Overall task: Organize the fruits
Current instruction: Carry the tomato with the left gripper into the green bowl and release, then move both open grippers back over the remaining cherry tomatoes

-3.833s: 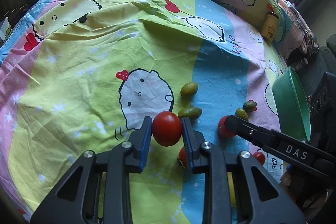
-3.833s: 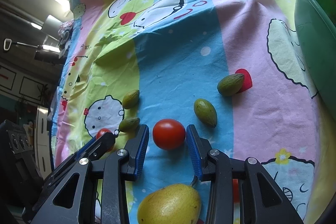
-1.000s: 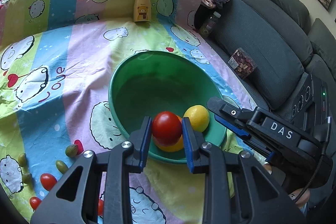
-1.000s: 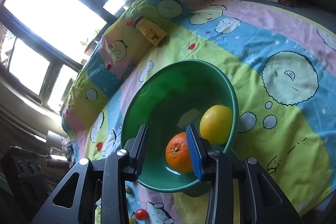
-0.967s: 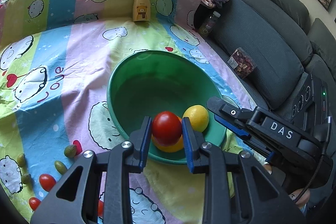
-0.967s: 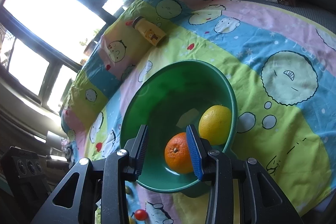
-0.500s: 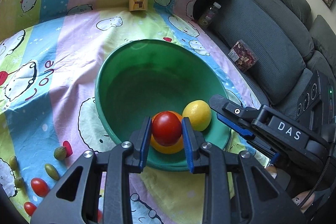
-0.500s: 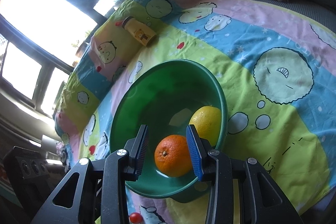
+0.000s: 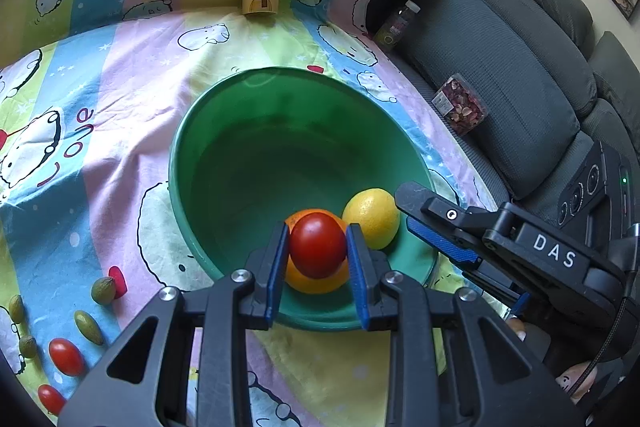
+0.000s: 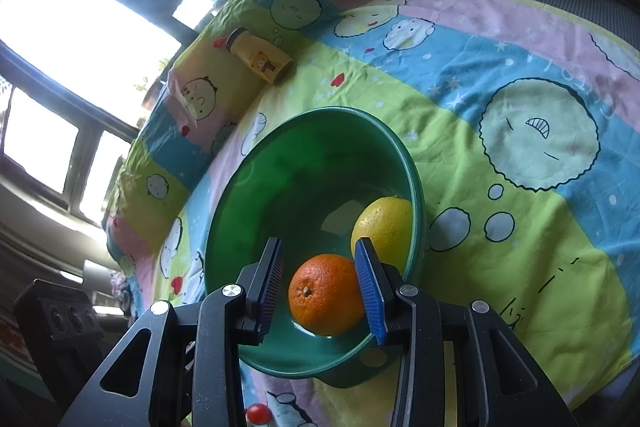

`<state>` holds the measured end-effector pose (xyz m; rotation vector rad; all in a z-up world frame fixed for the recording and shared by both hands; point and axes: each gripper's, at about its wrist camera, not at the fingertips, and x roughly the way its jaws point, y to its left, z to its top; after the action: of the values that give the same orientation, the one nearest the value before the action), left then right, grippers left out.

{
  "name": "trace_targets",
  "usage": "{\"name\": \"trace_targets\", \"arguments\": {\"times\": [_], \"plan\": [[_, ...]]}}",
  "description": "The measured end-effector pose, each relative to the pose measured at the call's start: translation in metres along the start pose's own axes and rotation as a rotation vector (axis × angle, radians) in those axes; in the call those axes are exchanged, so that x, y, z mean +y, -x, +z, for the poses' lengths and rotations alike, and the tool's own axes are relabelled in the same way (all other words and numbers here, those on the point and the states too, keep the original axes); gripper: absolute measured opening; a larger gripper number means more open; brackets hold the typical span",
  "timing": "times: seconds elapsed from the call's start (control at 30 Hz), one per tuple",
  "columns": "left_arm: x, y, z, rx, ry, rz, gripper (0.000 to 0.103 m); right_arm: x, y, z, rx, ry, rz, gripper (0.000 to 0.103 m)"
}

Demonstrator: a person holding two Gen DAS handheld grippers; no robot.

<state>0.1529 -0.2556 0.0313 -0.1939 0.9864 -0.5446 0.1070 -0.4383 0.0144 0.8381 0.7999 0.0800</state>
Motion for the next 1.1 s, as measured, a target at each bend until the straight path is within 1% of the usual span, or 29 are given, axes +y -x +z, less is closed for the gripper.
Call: {"name": "trace_targets", "arguments": {"times": [0.13, 0.17, 0.27, 0.4, 0.53, 0.63, 0.73, 0.83, 0.97, 1.03, 1.1], "plan": [[0.001, -0.002, 0.0, 0.004, 0.006, -0.002, 0.028, 0.0, -0.002, -0.001, 0.009, -0.002, -0.006, 0.04], [0.001, -0.003, 0.0, 0.006, 0.007, -0.006, 0.028, 0.0, -0.002, -0.001, 0.014, -0.005, 0.004, 0.04], [0.002, -0.003, 0.0, 0.013, 0.016, -0.015, 0.028, -0.004, -0.005, 0.0, 0.042, -0.029, 0.074, 0.04], [0.004, -0.002, 0.001, 0.009, 0.02, -0.017, 0.028, -0.006, -0.006, -0.001, 0.053, -0.049, 0.069, 0.04], [0.007, 0.0, 0.001, 0.006, 0.032, -0.029, 0.028, -0.012, -0.007, 0.0, 0.067, -0.083, 0.109, 0.04], [0.007, 0.001, 0.001, 0.005, 0.033, -0.021, 0.028, -0.011, -0.006, 0.0, 0.057, -0.083, 0.104, 0.04], [0.011, 0.009, -0.001, -0.003, 0.049, -0.012, 0.032, -0.01, -0.005, 0.0, 0.059, -0.079, 0.119, 0.04], [0.021, 0.03, -0.007, -0.039, 0.066, 0.004, 0.04, -0.003, -0.002, -0.002, 0.059, -0.052, 0.119, 0.04], [0.047, 0.075, -0.023, -0.111, 0.111, 0.056, 0.054, 0.016, 0.001, -0.011, 0.072, 0.024, 0.146, 0.04], [0.064, 0.099, -0.034, -0.146, 0.147, 0.096, 0.057, 0.03, 0.0, -0.018, 0.089, 0.071, 0.159, 0.04], [0.082, 0.122, -0.048, -0.176, 0.187, 0.135, 0.065, 0.044, -0.003, -0.027, 0.113, 0.11, 0.178, 0.04]]}}
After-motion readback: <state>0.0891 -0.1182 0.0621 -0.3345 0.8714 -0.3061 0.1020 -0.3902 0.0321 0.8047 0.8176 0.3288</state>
